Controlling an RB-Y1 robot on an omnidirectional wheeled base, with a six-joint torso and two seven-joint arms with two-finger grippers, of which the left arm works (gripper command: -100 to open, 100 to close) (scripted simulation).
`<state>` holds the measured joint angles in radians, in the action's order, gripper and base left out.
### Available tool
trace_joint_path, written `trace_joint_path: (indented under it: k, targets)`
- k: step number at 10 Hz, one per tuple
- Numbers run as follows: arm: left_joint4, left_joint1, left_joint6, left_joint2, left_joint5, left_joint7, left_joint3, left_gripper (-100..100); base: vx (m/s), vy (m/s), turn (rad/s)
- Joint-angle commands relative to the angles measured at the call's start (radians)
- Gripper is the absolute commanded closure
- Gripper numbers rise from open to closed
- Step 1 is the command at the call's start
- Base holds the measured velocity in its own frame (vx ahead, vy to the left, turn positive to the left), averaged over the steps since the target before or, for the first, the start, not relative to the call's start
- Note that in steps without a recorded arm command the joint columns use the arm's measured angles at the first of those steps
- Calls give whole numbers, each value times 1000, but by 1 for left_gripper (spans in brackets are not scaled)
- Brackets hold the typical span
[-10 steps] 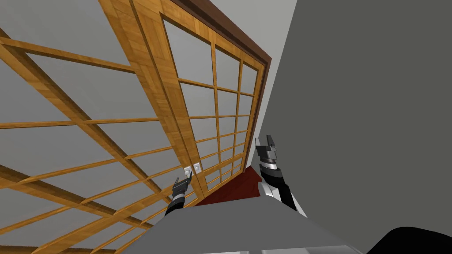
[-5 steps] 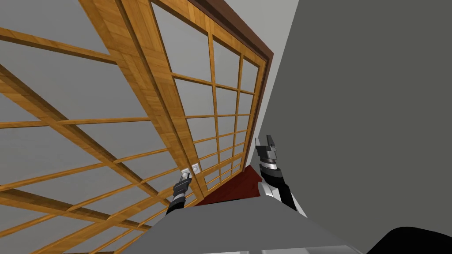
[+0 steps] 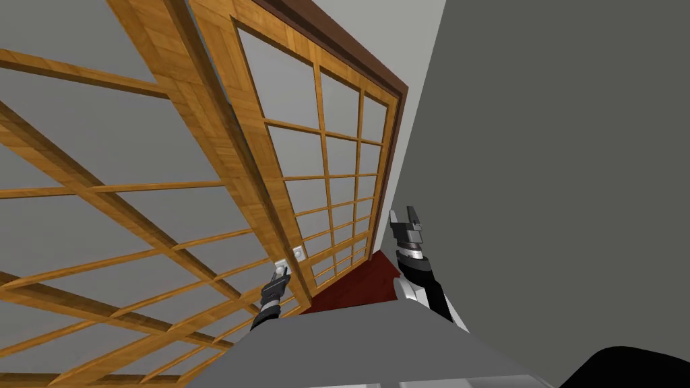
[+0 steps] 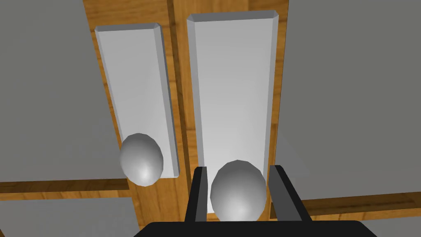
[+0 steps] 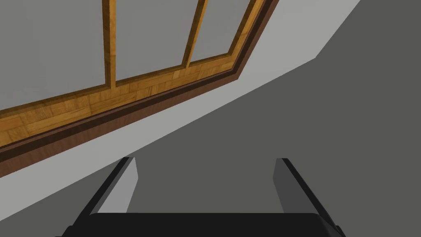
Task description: Pull the door open
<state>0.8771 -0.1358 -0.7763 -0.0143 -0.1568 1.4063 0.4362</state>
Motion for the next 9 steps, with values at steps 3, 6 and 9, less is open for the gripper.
trace_joint_path:
  k: [3,6,9]
  targets:
    - [-32,-39,14,10,13,-25,18,100,-167,-60,43]
    - [-54,-70,16,27,33,-87,27,100,-161,-64,14]
    - [-43,-57,-10,60,5,-102,-17,-100,-215,15,-56]
